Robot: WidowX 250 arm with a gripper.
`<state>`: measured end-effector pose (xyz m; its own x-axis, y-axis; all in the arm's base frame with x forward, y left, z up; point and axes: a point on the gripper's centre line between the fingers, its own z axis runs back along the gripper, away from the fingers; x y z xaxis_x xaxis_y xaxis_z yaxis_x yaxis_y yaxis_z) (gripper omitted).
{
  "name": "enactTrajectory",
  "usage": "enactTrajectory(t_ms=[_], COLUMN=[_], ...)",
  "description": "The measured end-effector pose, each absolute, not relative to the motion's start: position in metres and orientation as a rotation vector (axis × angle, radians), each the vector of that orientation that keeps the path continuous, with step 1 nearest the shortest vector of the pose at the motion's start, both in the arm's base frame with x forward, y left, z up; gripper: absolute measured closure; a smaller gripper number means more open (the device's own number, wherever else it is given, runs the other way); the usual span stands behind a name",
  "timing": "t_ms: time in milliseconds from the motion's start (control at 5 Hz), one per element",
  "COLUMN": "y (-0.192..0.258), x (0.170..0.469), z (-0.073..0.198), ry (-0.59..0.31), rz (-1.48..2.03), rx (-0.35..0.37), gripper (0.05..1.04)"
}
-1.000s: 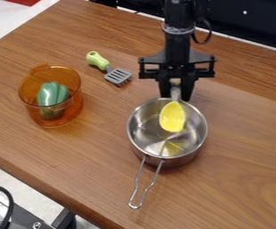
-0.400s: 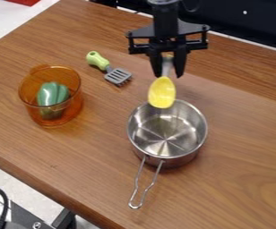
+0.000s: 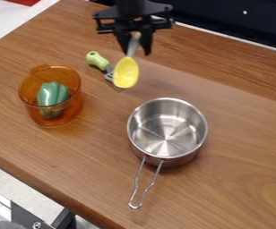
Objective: Put the yellow spoon on the table
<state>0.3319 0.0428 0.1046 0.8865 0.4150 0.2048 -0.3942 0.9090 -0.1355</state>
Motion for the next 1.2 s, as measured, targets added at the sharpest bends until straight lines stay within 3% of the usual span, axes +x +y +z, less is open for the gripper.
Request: enactTrajectory(t_ms=[400,800,1200], y=[0.067,0.049,0.04], x=[0.319,0.277,0.245], z=[0.106,0.103,0.085], ry=[-0.276,-0.27,-0.244], rz=[0.357,0.242,0.192], rx=[-0.138,-0.177,-0.159], gripper=[0.769,0.768,0.768])
